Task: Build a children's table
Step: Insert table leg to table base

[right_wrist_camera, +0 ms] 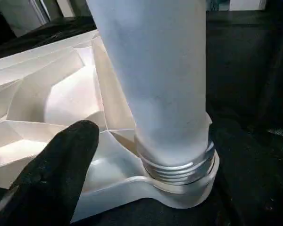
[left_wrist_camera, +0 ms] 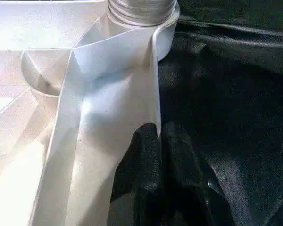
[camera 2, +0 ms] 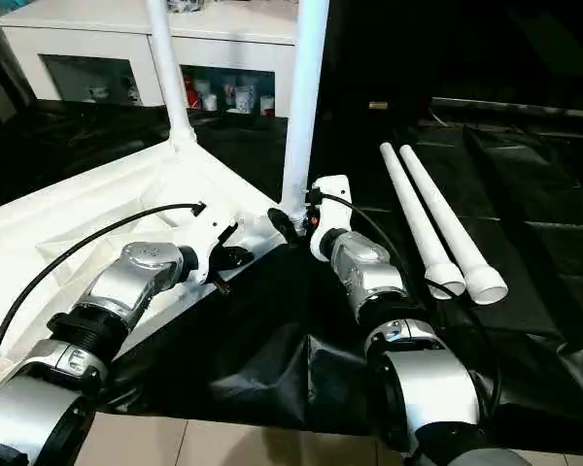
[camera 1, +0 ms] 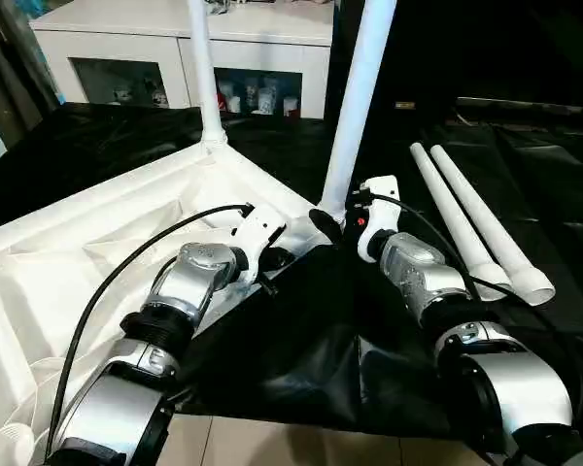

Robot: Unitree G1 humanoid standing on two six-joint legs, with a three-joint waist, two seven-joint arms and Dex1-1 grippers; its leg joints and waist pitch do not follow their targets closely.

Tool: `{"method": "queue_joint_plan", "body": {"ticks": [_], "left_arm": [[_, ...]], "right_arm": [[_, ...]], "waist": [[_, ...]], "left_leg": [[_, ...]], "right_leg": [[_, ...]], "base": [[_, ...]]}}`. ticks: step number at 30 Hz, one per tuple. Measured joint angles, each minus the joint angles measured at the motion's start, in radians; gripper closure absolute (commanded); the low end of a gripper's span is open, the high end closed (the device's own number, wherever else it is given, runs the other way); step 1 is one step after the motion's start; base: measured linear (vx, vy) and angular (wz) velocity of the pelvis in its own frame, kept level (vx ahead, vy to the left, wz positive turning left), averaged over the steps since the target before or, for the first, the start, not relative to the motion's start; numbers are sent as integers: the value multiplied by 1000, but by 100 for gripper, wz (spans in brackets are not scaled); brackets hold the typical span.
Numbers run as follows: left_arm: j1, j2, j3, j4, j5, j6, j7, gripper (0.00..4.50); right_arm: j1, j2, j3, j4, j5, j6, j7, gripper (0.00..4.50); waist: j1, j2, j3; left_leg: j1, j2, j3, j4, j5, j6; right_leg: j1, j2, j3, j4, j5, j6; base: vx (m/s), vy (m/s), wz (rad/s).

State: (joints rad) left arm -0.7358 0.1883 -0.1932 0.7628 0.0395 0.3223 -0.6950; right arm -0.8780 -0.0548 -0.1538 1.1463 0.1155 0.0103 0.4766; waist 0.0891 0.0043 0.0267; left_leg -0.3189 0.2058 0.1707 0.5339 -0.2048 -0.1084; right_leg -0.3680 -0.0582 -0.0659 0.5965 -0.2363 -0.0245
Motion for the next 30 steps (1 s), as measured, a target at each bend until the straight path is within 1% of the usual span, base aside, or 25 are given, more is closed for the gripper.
{"method": "queue_joint_plan", "body": {"ticks": [5, 7, 12, 16, 19, 20, 21, 28, 30], "left_arm": [[0, 0, 0, -1, 0, 0, -1, 450], [0, 1, 0, -5, 0, 3, -2, 450], [0, 1, 0, -18, 0, 3, -5, 450], [0, 4, 0, -21, -1, 2, -9, 450], [0, 4, 0, -21, -1, 2, -10, 450], [0, 4, 0, -21, -1, 2, -11, 450], [0, 4, 0, -22, -1, 2, -12, 450], [0, 4, 0, -26, -1, 4, -13, 450], [0, 4, 0, -31, -1, 6, -15, 450]], "right_arm": [[0, 1, -17, 14, 6, -26, -1, 29], [0, 1, -19, 19, 10, -38, -1, 29], [-5, 2, -26, 28, 10, -51, -4, 29], [-4, 0, -23, 56, 1, -64, -22, 29], [-3, -3, -2, 59, -24, -77, -34, 29], [-3, -4, 4, 62, -32, -84, -35, 14], [-3, -4, 5, 65, -36, -91, -36, 14], [-3, 2, 2, 75, -35, -123, -56, 14], [-3, 3, -4, 75, -34, -135, -59, 14]], "waist": [[0, 0, 0], [0, 0, 1], [1, 0, 1], [1, 3, 4], [1, 3, 4], [1, 3, 4], [1, 3, 4], [2, 3, 4], [3, 3, 4]], "left_leg": [[-1, 0, 0, 0, 2, 3], [-3, 0, 0, 1, 3, 5], [-19, 1, -1, 16, 1, 9], [-21, 2, -2, 21, 0, 10], [-22, 2, -2, 22, 0, 10], [-22, 2, -2, 22, 0, 10], [-22, 2, -2, 22, 0, 11], [-24, 2, -2, 24, 0, 11], [-30, 2, -2, 27, -1, 13]], "right_leg": [[-1, 0, 0, 0, 0, 0], [-2, 0, 0, 1, 0, 0], [-16, 0, 0, 14, 0, -1], [-17, -1, 0, 15, 0, -1], [-17, -1, 0, 15, 0, -1], [-17, -1, 0, 15, 0, -1], [-17, -1, 0, 15, 0, -1], [-19, -1, -1, 16, 0, -1], [-23, -1, -1, 19, 0, -1]], "base": [[0, 0, 0], [0, 0, 0], [0, 0, 0], [0, 0, 0], [0, 0, 0], [0, 0, 0], [0, 0, 0], [0, 0, 0], [0, 0, 0]]}}
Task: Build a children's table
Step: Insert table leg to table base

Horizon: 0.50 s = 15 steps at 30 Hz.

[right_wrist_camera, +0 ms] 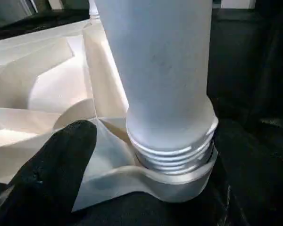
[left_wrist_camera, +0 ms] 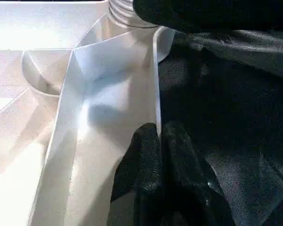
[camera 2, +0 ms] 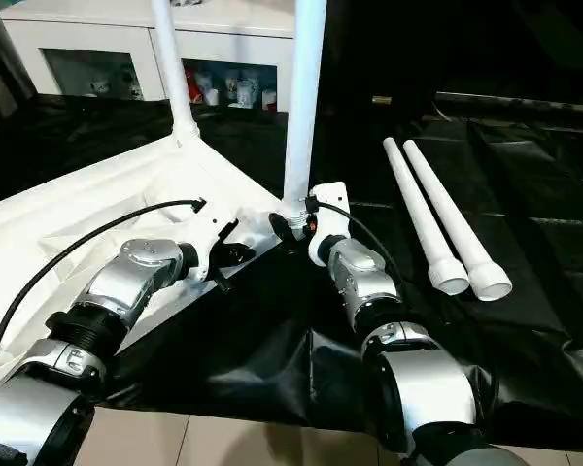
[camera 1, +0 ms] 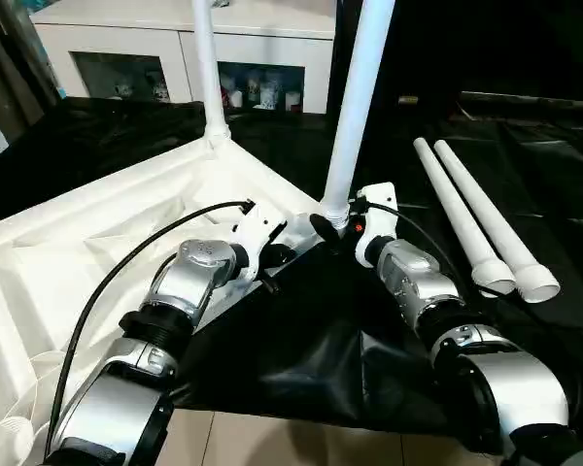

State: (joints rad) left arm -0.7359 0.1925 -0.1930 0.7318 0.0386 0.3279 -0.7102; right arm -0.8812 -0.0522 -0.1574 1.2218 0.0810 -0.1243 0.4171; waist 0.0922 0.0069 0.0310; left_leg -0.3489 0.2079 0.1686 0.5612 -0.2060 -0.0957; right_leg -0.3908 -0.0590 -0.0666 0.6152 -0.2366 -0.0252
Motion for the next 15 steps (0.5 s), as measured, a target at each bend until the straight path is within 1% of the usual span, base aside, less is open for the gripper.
{"method": "queue_joint_plan", "body": {"ticks": [2, 4, 5, 15], "left_arm": [[0, 0, 0, -5, 0, 0, -4, 450], [0, 0, 0, -8, 0, 1, -6, 450], [0, -1, -1, -8, 0, 1, -7, 450], [4, 0, -6, -13, 0, 10, -24, 450]], "right_arm": [[0, 0, -2, 0, 0, -10, -3, 14], [0, 0, -2, 0, 0, -18, -12, 14], [0, 0, -2, 1, 0, -21, -19, 14], [-1, -1, -6, 3, -1, -62, -46, 14]], "waist": [[0, 0, 0], [1, 0, 0], [1, 0, 0], [7, 0, 0]], "left_leg": [[-1, 0, 0, 4, -1, 1], [-5, 0, 0, 9, -2, 4], [-6, 0, 0, 10, -2, 4], [-6, 0, 0, 16, -2, 4]], "right_leg": [[-5, 0, 0, 3, 0, 0], [-10, -1, 1, 9, 0, 0], [-11, -1, 1, 10, 0, 0], [-11, -2, 2, 15, 0, 0]], "base": [[0, 0, 0], [0, 0, 0], [0, 0, 0], [0, 0, 0]]}}
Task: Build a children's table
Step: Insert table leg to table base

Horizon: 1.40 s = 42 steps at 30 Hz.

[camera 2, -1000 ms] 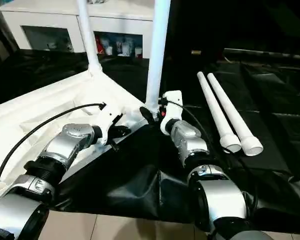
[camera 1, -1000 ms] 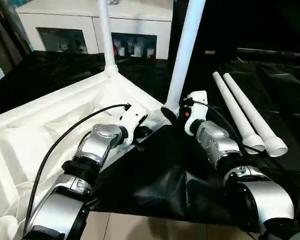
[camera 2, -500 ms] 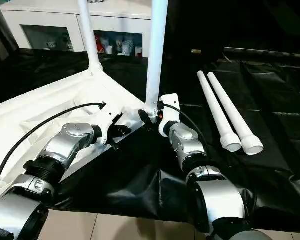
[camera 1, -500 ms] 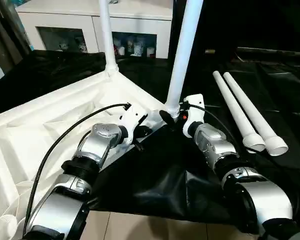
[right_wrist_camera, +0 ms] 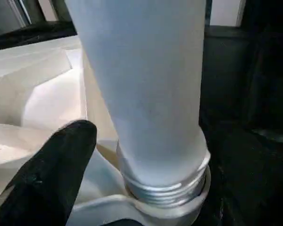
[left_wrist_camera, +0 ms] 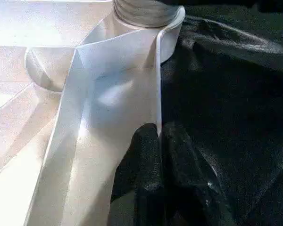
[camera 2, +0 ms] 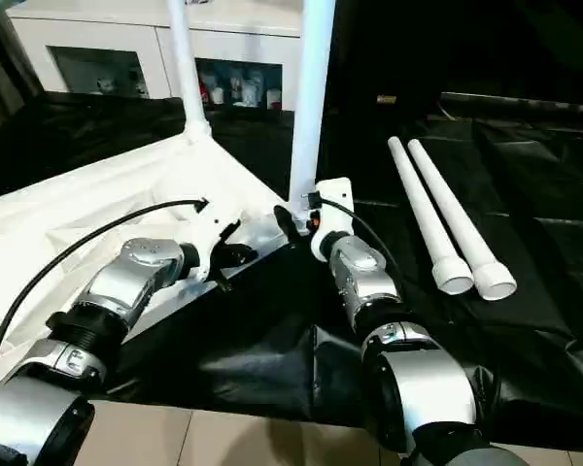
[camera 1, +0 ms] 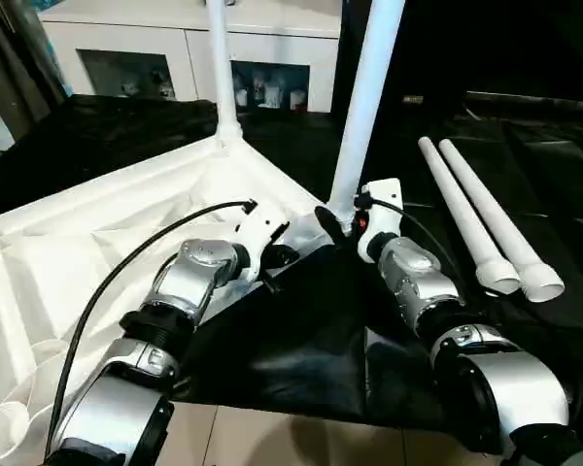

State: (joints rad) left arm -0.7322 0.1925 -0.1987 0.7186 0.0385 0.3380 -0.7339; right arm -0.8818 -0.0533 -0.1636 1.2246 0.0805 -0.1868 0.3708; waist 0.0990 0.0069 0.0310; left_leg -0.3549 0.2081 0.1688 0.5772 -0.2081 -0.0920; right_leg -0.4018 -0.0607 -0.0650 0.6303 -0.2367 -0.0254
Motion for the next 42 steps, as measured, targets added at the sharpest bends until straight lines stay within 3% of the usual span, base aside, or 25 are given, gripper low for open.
{"method": "queue_joint_plan", "body": {"ticks": [14, 24, 42], "left_arm": [[48, 44, -20, -76, -4, 2, -82, 450], [101, 94, -36, -168, -14, 13, -140, 450], [153, 140, -54, -270, -22, 51, -193, 450]], "right_arm": [[-3, -17, -3, 0, 1, -16, 89, 14], [0, -69, 53, -7, -13, -13, 315, 14], [41, -152, 83, -70, -10, 23, 524, 14]], "waist": [[5, 0, 0], [5, 0, 0], [7, 0, 0]], "left_leg": [[-1, 0, 0, 2, 0, 1], [-3, 1, 0, 8, -1, 2], [-4, 2, 0, 14, -2, 3]], "right_leg": [[0, 0, 0, 1, 0, 0], [0, 0, -1, 4, 0, 0], [-1, 0, -1, 10, 0, 0]], "base": [[0, 0, 0], [0, 0, 0], [0, 0, 0]]}}
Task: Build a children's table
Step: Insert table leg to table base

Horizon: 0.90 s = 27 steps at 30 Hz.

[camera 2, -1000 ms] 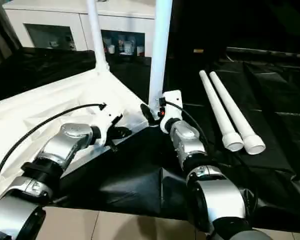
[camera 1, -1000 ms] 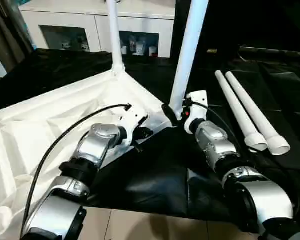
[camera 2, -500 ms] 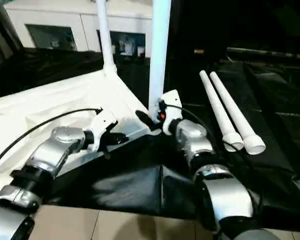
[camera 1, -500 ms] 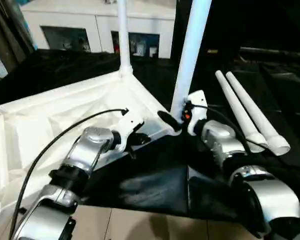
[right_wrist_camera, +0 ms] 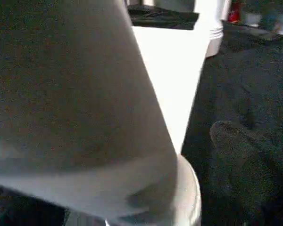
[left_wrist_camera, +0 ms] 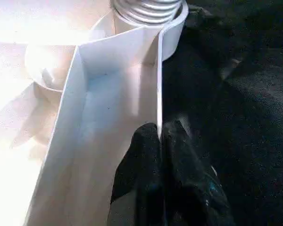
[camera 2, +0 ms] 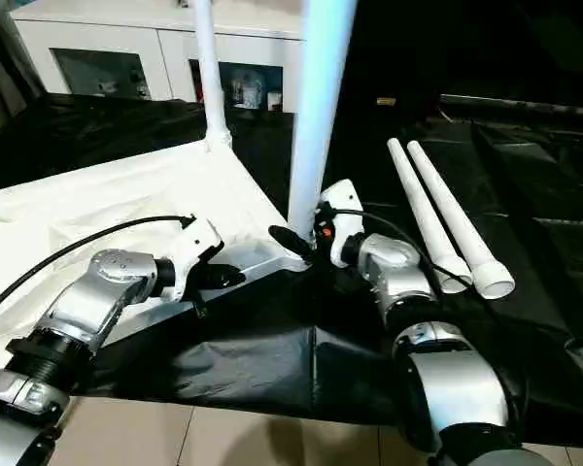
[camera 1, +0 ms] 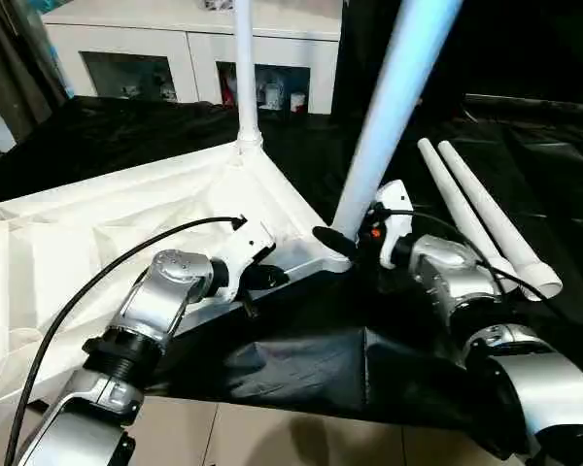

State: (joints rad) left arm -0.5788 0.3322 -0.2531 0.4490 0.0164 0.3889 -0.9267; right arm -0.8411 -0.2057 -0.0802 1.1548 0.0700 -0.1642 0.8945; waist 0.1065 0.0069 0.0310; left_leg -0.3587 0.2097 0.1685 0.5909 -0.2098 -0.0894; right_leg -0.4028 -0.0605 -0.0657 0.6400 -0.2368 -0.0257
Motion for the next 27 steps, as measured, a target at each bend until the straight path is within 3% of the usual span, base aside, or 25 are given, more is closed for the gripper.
{"method": "queue_joint_plan", "body": {"ticks": [19, 27], "left_arm": [[20, 36, -20, -44, -1, 5, -48, 450], [26, 54, -30, -60, -2, -1, -70, 450]], "right_arm": [[16, -44, 4, -17, 24, 110, 166, 173], [15, -46, 10, -25, 25, 125, 212, 187]], "waist": [[5, 1, 0], [5, 1, 0]], "left_leg": [[0, 0, 0, 2, 0, 0], [0, 1, 0, 4, 0, 0]], "right_leg": [[0, 0, 0, 4, 0, 0], [0, 0, 0, 5, 0, -1]], "base": [[0, 0, 0], [0, 0, 0]]}}
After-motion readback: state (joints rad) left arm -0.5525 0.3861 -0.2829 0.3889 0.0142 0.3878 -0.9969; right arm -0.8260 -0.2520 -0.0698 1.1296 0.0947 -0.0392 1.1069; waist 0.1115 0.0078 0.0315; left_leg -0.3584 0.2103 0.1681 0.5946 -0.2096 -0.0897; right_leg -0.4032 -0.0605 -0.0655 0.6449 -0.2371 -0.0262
